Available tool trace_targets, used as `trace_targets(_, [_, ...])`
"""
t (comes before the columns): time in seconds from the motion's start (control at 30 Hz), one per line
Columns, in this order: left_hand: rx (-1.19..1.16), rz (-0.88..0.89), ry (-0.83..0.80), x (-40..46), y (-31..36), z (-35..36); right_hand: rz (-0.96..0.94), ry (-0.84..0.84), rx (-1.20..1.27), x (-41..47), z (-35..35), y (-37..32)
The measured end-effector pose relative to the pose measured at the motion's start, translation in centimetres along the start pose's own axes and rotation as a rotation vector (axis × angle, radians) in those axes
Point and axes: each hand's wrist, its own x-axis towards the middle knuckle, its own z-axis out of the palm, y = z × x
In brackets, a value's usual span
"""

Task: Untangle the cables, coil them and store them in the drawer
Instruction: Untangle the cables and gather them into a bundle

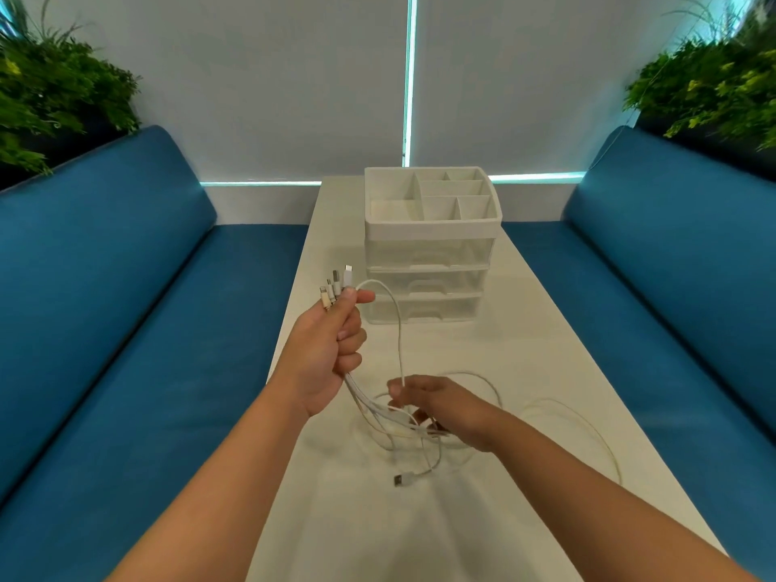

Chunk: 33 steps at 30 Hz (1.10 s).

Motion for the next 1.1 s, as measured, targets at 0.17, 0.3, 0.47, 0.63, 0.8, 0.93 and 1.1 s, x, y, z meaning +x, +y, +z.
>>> trace_targets(0.17, [0.177, -0.014, 0.087, 0.1, -0.2, -1.8, -0.083, 0.314, 0.227, 1.5, -1.5, -0.9])
trace_targets(0.3, [0.233, -0.029, 0.239, 0.5, -1.8, -2.7, -0.148, 0.375, 0.38, 1.1, -3.6, -3.2])
trace_targets(0.47, [0.098, 0.047, 0.338, 0.7, -2.1, -2.7, -0.199, 0.364, 0.512, -0.1, -3.4, -5.4])
trace_targets(0.63, [-0.011, 0.138, 0.351, 0.8, -0.8, -2.8, -0.261, 0.371, 0.3, -1.0, -4.3, -5.9])
trace_targets(0.8, [0.019, 0.154, 0.302, 0.7, -1.2, -2.9, -0.252, 0.311, 0.29, -1.5, -4.6, -5.2])
trace_targets(0.93, [-0.01, 0.109, 0.255, 0.3, -1.9, -2.9, -0.225, 0.43, 0.233, -1.2, -4.3, -3.7])
trace_targets(1.1, [-0.078, 0.016, 0.204, -0.1, -2.3, -3.1, -0.24, 0.574, 0.213, -0.2, -4.2, -2.7])
